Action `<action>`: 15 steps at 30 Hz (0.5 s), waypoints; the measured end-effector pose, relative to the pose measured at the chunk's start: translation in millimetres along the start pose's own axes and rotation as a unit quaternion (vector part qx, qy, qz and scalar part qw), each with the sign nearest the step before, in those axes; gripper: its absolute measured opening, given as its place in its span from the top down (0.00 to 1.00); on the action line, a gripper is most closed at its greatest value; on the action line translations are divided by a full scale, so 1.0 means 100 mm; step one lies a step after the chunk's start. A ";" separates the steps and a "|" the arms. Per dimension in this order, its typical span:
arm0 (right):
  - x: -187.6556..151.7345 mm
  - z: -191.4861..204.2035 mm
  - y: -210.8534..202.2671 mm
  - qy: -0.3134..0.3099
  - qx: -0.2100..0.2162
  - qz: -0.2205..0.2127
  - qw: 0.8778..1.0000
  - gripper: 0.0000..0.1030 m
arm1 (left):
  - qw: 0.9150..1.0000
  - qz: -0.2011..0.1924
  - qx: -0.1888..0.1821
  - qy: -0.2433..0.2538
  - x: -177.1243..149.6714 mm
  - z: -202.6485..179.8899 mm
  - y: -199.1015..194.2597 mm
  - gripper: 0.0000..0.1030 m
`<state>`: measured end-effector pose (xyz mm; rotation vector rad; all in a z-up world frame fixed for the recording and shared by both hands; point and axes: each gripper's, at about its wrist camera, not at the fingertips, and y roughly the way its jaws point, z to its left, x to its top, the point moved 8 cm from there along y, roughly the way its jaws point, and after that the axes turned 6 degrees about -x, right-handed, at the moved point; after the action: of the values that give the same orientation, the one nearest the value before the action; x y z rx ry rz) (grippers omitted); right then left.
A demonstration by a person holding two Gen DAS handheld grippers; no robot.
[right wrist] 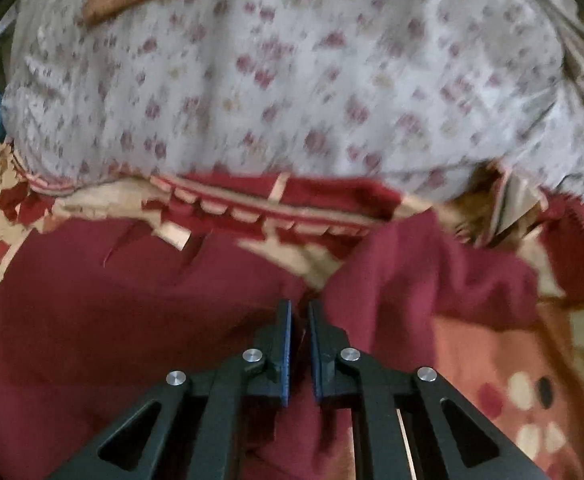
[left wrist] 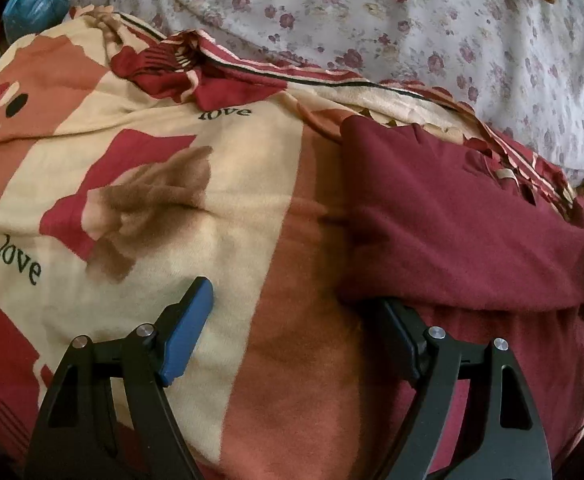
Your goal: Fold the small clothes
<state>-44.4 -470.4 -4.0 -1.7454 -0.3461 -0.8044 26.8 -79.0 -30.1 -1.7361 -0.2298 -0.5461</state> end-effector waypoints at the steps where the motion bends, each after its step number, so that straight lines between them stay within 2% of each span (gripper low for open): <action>1: 0.01 -0.01 0.02 -0.001 -0.008 -0.002 1.000 0.93 | 1.000 0.000 0.002 0.002 0.00 0.00 0.00 0.22; 6: -0.01 0.02 0.29 -0.015 -0.039 0.004 0.999 0.93 | 1.000 0.012 -0.002 0.005 -0.03 -0.03 -0.05 0.22; 9: -0.13 -0.11 0.35 0.008 -0.039 0.038 0.998 0.93 | 1.000 0.014 -0.007 0.012 -0.04 -0.08 -0.18 0.22; 10: -0.15 -0.16 0.30 0.025 -0.034 0.035 0.998 0.86 | 1.000 0.007 -0.016 0.012 -0.03 -0.10 -0.27 0.22; 11: -0.16 -0.25 0.20 0.045 -0.035 0.030 0.998 0.73 | 1.000 0.000 -0.023 0.011 -0.02 -0.13 -0.34 0.22; 13: -0.18 -0.34 -0.03 0.066 -0.031 0.008 0.997 0.58 | 0.999 -0.020 -0.039 0.016 0.03 -0.20 -0.52 0.22; 15: -0.18 -0.28 -0.20 0.061 -0.009 -0.009 0.998 0.58 | 0.998 -0.044 -0.036 0.024 0.09 -0.25 -0.65 0.22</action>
<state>-78.8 -487.3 2.3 -1.7040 -0.2727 -0.9246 0.3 -88.4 34.3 -1.7878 -0.2568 -0.6663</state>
